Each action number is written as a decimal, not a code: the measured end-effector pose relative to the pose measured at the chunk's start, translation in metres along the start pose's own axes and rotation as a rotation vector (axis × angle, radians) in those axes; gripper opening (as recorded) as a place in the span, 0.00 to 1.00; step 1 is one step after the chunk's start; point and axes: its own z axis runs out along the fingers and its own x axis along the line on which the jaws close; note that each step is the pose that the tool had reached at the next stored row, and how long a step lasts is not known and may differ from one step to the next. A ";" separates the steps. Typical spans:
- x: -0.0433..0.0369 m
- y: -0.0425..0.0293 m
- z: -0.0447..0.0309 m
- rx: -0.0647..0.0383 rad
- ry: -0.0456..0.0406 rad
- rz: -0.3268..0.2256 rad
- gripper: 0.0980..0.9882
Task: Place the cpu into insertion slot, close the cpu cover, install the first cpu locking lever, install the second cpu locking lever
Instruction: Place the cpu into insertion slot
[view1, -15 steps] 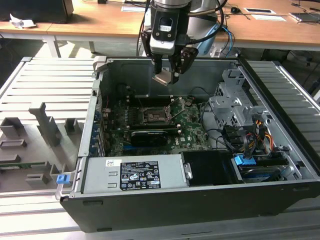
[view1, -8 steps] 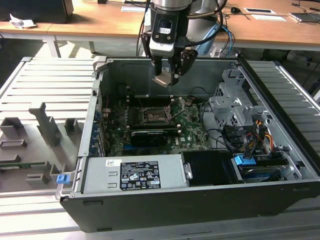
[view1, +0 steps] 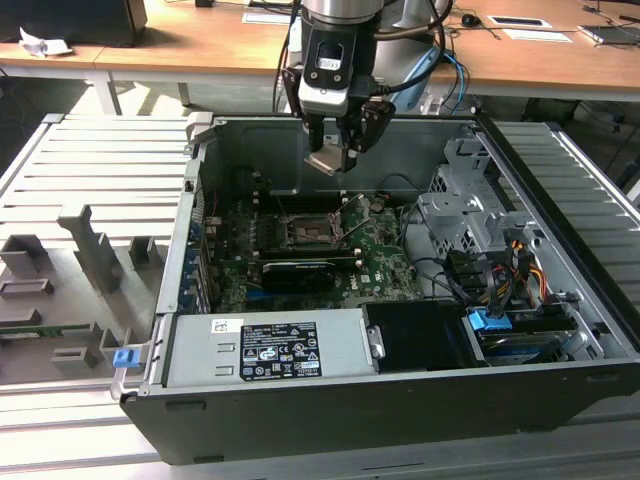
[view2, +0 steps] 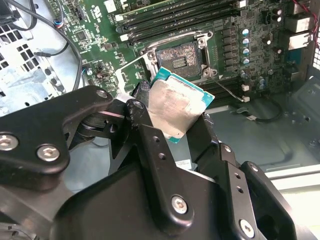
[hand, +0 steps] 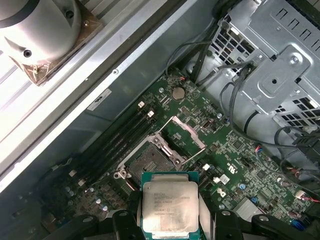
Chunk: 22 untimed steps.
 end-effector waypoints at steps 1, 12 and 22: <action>0.0000 0.0000 0.0002 0.000 -0.0001 0.000 0.50; -0.0001 -0.0002 0.0025 0.000 -0.0005 0.005 0.50; -0.0001 -0.0003 0.0036 0.000 -0.0011 0.011 0.50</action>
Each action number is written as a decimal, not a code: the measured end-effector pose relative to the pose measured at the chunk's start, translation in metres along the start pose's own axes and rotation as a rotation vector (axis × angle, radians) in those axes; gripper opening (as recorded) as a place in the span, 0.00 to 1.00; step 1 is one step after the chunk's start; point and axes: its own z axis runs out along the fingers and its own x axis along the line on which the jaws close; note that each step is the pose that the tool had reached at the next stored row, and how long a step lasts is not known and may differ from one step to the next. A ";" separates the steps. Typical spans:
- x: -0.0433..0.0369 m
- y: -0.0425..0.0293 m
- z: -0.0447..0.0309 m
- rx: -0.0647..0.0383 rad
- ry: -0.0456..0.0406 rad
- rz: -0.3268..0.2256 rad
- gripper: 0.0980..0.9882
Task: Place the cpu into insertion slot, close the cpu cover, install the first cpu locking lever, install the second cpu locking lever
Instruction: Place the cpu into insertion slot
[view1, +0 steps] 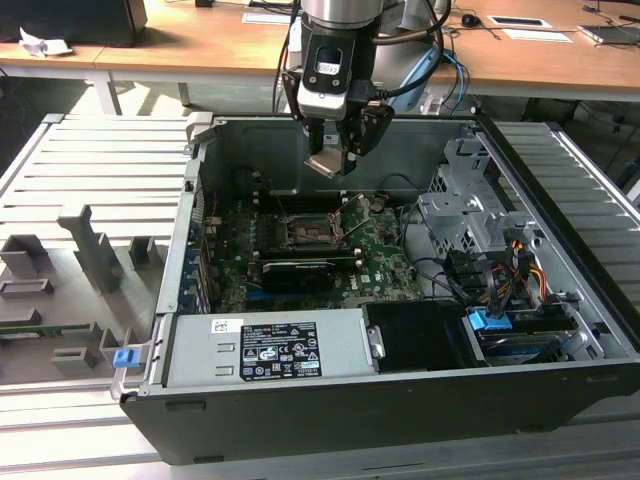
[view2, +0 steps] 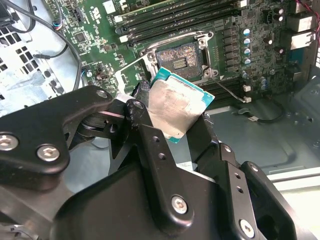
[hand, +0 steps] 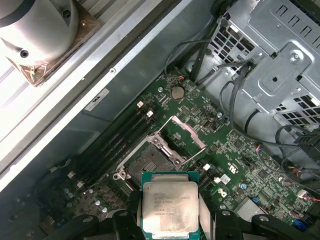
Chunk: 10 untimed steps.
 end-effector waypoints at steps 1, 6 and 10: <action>0.0000 0.0000 0.0002 0.000 -0.0001 0.001 0.50; 0.0000 -0.0001 0.0008 0.000 -0.0004 0.004 0.50; 0.0000 -0.0001 0.0012 0.000 -0.0006 0.007 0.50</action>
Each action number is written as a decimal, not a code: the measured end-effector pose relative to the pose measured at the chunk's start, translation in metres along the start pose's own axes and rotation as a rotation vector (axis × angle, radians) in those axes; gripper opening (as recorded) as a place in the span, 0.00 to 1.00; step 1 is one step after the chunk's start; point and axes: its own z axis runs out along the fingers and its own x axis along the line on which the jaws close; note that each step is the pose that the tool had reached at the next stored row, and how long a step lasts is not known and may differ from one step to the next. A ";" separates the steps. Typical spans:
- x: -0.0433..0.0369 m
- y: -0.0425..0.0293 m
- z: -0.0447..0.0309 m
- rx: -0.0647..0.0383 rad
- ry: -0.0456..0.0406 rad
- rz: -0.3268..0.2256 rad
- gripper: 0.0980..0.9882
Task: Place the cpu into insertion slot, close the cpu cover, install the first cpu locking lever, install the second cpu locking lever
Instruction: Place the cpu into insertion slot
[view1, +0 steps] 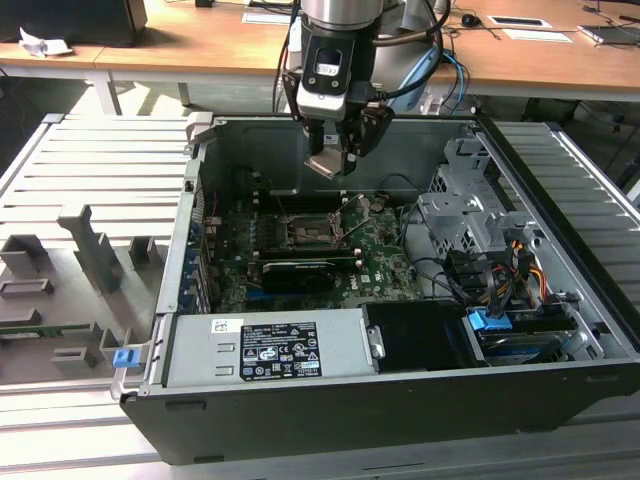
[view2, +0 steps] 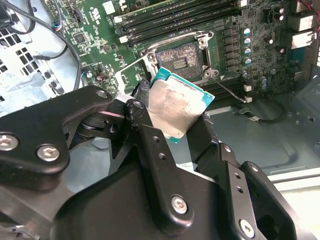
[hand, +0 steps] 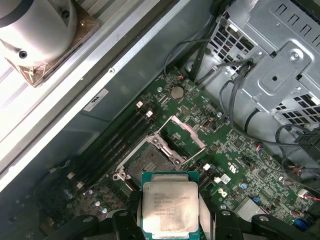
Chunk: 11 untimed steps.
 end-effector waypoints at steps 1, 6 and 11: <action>0.0000 0.0000 0.0001 0.000 -0.0001 0.001 0.50; 0.0000 -0.0001 0.0008 0.000 -0.0005 0.006 0.50; 0.0000 -0.0001 0.0013 0.000 -0.0009 0.010 0.50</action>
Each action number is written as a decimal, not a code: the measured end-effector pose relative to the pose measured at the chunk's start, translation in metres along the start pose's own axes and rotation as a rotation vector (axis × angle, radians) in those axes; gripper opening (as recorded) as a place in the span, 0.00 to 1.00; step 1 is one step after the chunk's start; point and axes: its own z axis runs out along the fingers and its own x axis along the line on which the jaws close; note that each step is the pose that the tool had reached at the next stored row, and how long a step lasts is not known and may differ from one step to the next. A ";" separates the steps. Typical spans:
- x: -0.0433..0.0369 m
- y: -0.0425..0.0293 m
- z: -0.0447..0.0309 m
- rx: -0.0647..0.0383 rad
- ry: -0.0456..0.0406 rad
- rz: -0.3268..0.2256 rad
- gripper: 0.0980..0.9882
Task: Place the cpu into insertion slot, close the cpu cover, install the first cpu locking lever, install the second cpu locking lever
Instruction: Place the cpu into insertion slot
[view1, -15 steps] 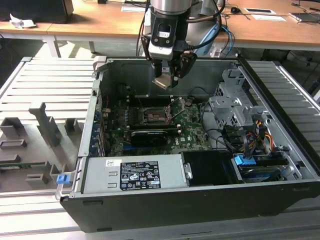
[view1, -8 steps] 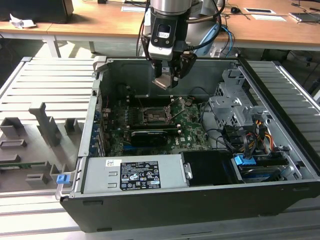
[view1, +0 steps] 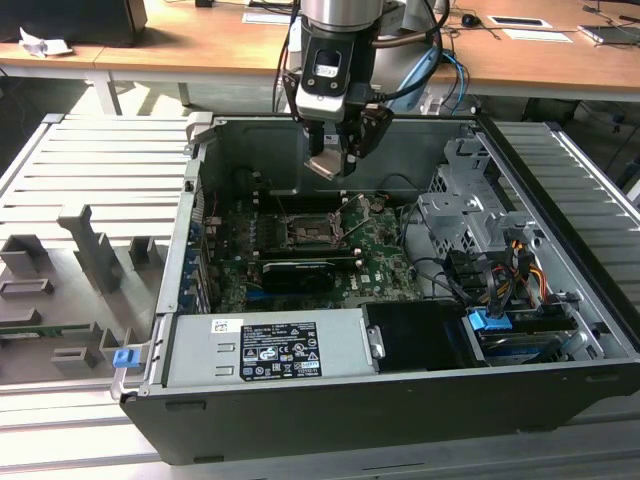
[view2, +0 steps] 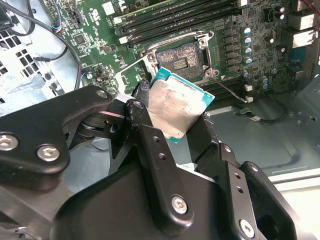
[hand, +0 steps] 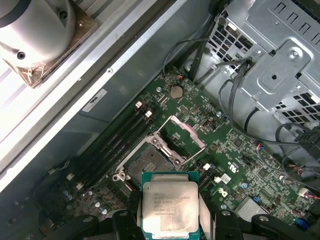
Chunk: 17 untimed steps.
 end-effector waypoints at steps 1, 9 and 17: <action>0.0000 0.0000 0.0002 0.000 -0.0001 0.001 0.50; 0.0000 -0.0001 0.0013 0.000 -0.0009 0.010 0.50; 0.0000 -0.0002 0.0023 0.000 -0.0016 0.018 0.50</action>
